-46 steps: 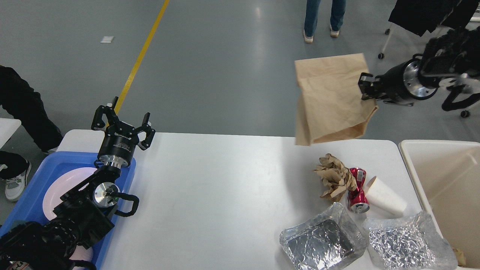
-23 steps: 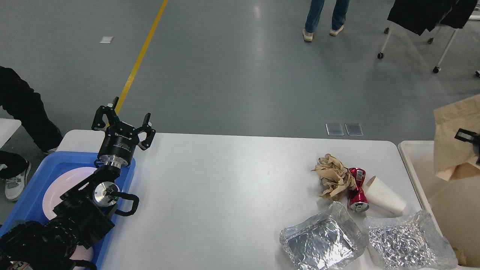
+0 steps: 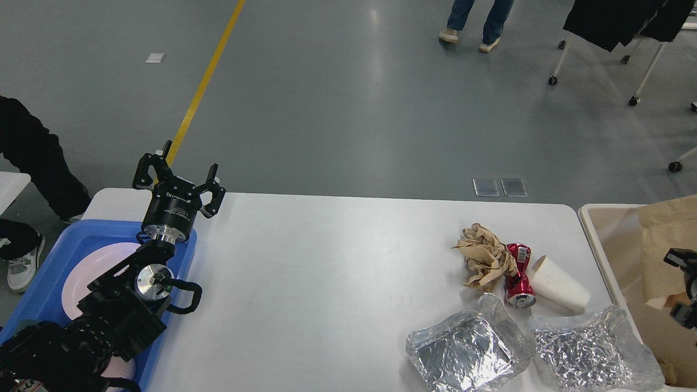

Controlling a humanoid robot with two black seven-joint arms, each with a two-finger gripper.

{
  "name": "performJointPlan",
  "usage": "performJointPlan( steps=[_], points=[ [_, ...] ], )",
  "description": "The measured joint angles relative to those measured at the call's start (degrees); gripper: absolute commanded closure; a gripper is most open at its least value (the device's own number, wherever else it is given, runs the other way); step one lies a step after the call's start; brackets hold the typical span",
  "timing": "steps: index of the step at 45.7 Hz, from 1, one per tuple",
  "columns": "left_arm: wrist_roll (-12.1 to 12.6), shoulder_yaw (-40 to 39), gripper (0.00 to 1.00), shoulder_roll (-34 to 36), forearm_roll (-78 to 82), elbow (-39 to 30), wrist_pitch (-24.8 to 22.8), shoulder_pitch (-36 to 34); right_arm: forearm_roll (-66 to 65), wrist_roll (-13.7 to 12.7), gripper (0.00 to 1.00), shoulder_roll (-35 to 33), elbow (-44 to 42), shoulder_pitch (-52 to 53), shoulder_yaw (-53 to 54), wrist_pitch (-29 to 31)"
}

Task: Tidy desktop
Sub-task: 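Lift the brown paper bag with the right gripper and drop it into the white bin, then move the right gripper back and grasp the crumpled brown paper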

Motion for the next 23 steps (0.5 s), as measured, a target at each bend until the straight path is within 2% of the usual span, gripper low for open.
performJointPlan(
  steps=[9,23],
  points=[
    [0.00,0.00,0.03,0.00,0.00,0.01,0.00,0.00,-0.82,0.06,0.00,0.66,-0.36,-1.52,10.40,-0.40],
    [0.00,0.00,0.03,0.00,0.00,0.01,0.00,0.00,-1.16,0.07,0.00,1.02,-1.90,-2.29,11.41,-0.38]
  ],
)
